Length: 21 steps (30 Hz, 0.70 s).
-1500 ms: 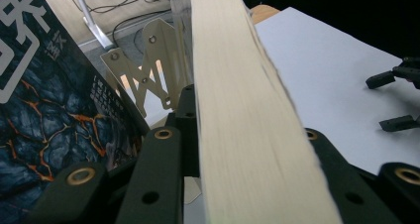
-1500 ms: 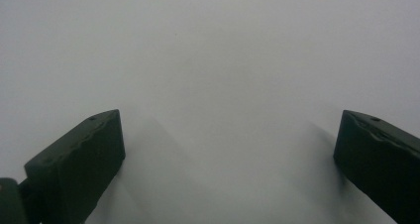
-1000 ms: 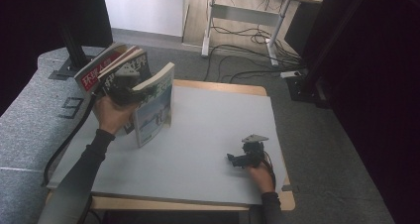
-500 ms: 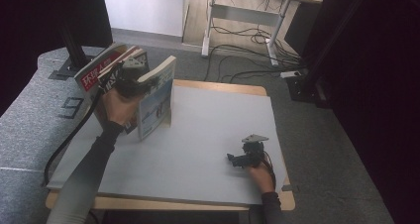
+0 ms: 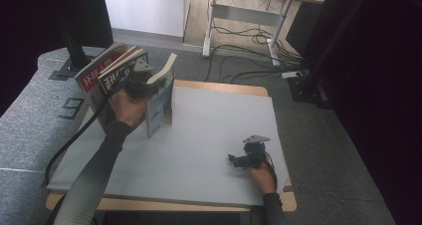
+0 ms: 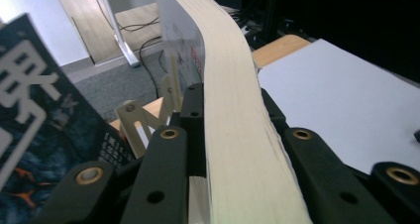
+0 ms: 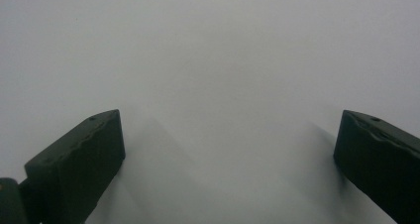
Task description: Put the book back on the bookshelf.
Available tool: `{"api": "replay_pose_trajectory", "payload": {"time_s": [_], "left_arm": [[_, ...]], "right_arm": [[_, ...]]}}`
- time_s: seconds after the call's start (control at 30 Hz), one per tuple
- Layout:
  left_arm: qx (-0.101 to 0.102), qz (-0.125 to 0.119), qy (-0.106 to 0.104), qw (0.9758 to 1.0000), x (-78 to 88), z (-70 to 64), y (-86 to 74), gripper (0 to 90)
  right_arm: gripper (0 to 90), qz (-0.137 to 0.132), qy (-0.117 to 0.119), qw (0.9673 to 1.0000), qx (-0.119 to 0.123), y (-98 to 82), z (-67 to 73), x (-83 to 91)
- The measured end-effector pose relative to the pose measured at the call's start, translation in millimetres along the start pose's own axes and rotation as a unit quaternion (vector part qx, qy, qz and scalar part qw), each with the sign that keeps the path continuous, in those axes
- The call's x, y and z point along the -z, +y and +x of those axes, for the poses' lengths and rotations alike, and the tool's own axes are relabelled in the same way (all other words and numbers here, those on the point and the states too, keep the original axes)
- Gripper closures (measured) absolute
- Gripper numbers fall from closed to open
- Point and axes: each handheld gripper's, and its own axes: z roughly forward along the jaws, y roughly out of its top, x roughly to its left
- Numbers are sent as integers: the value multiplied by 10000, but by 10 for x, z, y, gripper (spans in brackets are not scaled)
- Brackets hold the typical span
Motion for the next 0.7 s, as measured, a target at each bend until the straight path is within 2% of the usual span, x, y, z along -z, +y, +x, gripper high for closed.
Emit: {"api": "replay_pose_trajectory", "payload": {"time_s": [0.17, 0.4, 0.7], "left_arm": [[-112, 0, 28, 9999, -2, -58, 0, 689], [-177, -25, -35, 9998, 38, -111, -28, 540], [-129, -48, -357, 9993, 127, -154, -168, 496]], "right_arm": [[0, 1, -2, 10000, 0, 0, 1, 0], [0, 6, 4, 10000, 2, 0, 0, 1], [0, 12, 5, 10000, 5, 1, -1, 2]]}}
